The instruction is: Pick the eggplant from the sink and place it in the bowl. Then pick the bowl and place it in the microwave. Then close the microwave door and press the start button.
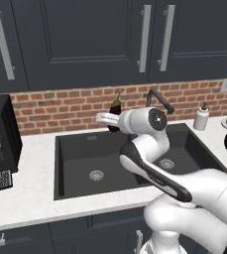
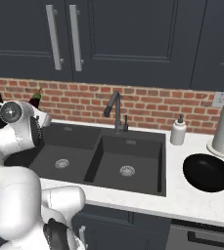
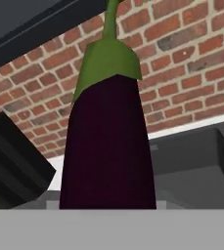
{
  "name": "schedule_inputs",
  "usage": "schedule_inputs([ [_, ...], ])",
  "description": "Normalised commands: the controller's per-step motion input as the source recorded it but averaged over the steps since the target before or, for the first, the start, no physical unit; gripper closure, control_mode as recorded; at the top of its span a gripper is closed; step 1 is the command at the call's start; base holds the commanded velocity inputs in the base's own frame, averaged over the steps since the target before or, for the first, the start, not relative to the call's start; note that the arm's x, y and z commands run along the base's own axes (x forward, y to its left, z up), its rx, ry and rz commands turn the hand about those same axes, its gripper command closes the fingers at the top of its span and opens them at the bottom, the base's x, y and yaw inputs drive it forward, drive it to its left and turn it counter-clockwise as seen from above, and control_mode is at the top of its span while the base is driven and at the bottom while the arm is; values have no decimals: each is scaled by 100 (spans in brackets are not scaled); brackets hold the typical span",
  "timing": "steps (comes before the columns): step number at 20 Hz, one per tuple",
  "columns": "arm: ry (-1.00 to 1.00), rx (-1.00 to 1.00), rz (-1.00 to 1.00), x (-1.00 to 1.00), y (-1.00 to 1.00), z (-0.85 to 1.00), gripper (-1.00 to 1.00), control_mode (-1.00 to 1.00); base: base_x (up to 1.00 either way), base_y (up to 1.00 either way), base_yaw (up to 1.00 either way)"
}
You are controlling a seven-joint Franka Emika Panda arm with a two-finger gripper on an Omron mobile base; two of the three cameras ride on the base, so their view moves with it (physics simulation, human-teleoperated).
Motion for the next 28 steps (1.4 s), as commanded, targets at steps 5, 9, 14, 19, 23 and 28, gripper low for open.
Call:
schedule_inputs([
  [5,0,-3,-11,-57,-67,41,100,-100,0,0,0],
  [9,0,-3,-9,-55,-81,23,100,-100,0,0,0],
  [14,9,-5,-2,-27,-86,8,100,-100,0,0,0],
  [19,21,-8,-2,-11,-90,4,100,-100,0,0,0],
  [23,27,-11,-6,-15,-93,10,100,-100,0,0,0],
  [28,28,-10,-9,-23,-95,5,100,-100,0,0,0],
])
